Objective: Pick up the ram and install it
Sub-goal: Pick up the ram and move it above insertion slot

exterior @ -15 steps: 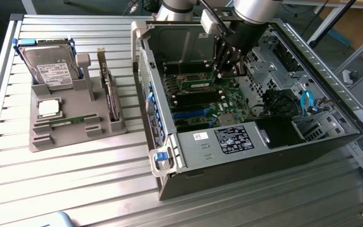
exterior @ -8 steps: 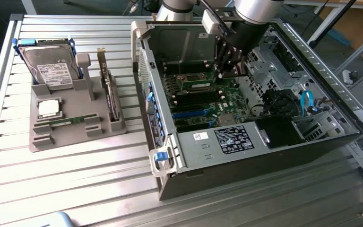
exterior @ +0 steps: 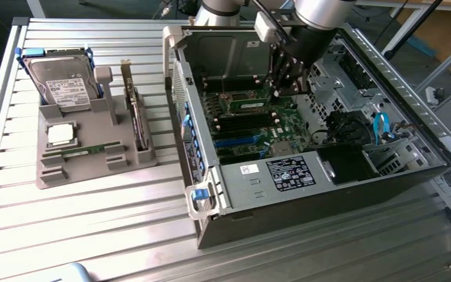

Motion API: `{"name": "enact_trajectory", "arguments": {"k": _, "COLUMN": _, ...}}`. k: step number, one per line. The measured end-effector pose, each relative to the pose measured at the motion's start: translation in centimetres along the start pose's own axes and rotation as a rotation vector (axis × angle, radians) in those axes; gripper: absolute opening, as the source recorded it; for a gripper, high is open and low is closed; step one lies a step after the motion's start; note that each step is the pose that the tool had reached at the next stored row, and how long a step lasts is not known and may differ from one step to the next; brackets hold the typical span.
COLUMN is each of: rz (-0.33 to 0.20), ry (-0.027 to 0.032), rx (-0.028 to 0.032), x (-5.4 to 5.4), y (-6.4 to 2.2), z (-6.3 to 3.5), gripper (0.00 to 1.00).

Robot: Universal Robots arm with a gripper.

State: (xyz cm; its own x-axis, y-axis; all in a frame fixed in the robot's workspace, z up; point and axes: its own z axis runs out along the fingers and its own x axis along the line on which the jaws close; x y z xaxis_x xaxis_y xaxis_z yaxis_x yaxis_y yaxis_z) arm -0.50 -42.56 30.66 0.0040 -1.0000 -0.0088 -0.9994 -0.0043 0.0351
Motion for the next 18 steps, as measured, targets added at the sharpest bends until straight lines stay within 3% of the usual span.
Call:
{"name": "enact_trajectory", "arguments": {"k": 6, "rz": 0.000, "ry": 0.0001, "rx": 0.0000, "x": -0.8, "y": -0.01, "z": 0.13, "gripper": 0.12}}
{"name": "enact_trajectory", "arguments": {"k": 12, "rz": 0.000, "ry": -0.0002, "rx": 0.0001, "x": -0.8, "y": -0.01, "z": 0.27, "gripper": 0.12}}
{"name": "enact_trajectory", "arguments": {"k": 18, "rz": 0.000, "ry": -0.0001, "rx": 0.0002, "x": -0.8, "y": -0.04, "z": 1.08, "gripper": 0.12}}
